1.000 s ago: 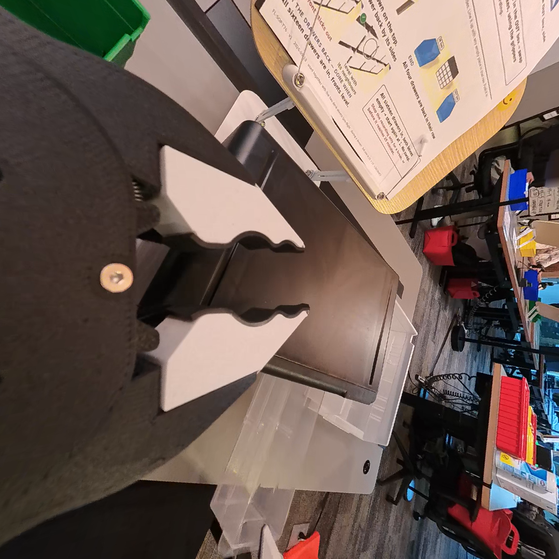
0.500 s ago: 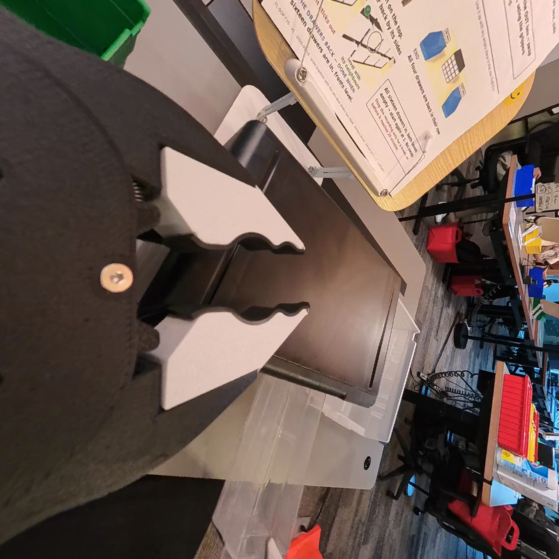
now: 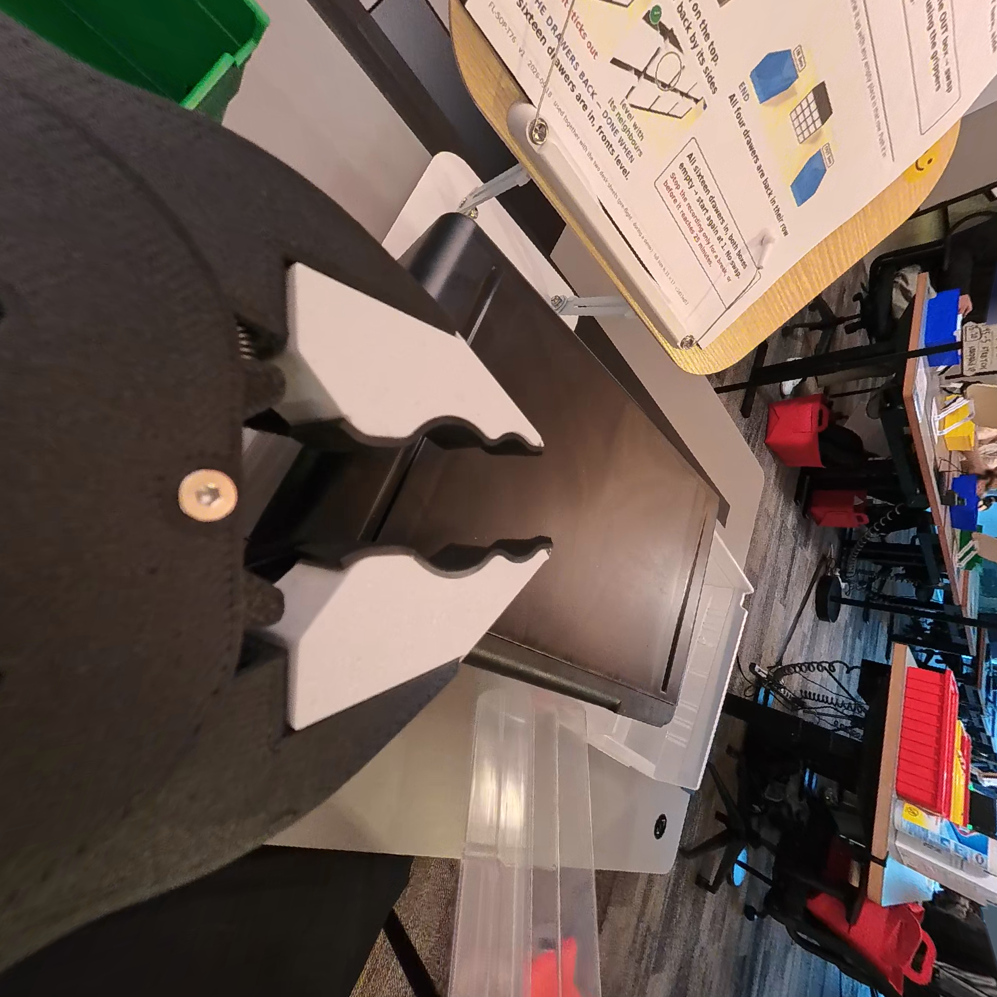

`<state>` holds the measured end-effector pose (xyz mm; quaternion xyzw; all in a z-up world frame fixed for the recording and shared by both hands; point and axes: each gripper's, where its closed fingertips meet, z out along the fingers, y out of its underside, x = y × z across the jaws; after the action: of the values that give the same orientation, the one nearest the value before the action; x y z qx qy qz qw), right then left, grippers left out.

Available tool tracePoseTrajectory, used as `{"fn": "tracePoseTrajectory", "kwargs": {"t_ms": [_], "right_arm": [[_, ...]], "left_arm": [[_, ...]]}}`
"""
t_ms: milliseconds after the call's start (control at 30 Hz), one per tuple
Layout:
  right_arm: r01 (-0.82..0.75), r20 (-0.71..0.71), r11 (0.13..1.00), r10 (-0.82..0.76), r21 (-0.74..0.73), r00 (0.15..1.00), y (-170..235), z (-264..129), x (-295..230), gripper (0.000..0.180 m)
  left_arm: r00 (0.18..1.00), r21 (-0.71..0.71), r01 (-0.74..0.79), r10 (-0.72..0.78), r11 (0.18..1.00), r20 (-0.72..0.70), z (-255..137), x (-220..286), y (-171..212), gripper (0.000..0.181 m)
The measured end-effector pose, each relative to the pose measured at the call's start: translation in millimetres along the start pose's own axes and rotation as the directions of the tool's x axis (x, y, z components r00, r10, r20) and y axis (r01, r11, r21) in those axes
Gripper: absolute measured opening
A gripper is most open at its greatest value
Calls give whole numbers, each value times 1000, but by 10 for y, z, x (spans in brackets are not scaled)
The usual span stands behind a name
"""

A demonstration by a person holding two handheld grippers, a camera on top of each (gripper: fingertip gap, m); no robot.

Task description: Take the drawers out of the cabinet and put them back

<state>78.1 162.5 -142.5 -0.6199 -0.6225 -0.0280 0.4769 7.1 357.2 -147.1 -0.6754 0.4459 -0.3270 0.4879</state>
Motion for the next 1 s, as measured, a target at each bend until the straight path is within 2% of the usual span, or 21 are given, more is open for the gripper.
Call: {"fn": "tracePoseTrajectory", "kwargs": {"t_ms": [100, 400, 600, 733, 1000], "right_arm": [[-31, -6, 998, 31, 50, 999, -26, -123, -36, 15], [-48, -35, 997, 50, 58, 998, 114, -360, -119, 15], [-94, -68, 996, 93, -4, 993, 370, -534, -32, 15], [-86, -41, 989, 81, -117, 996, 739, -381, -205, 15], [-36, 24, 970, 43, -242, 999, 1444, 121, -760, 15]], "left_arm": [[1000, 0, -1, 1, 1000, -2, 1, 1, -1, 30], [1000, -2, 0, 0, 1000, 3, 0, 1, 1, 29], [1000, 0, 3, -3, 1000, 3, -1, -1, 1, 29], [1000, 1, 3, -4, 1000, 2, 0, -1, 0, 29], [1000, 4, 6, -6, 1000, 3, -2, -2, 0, 29]]}}
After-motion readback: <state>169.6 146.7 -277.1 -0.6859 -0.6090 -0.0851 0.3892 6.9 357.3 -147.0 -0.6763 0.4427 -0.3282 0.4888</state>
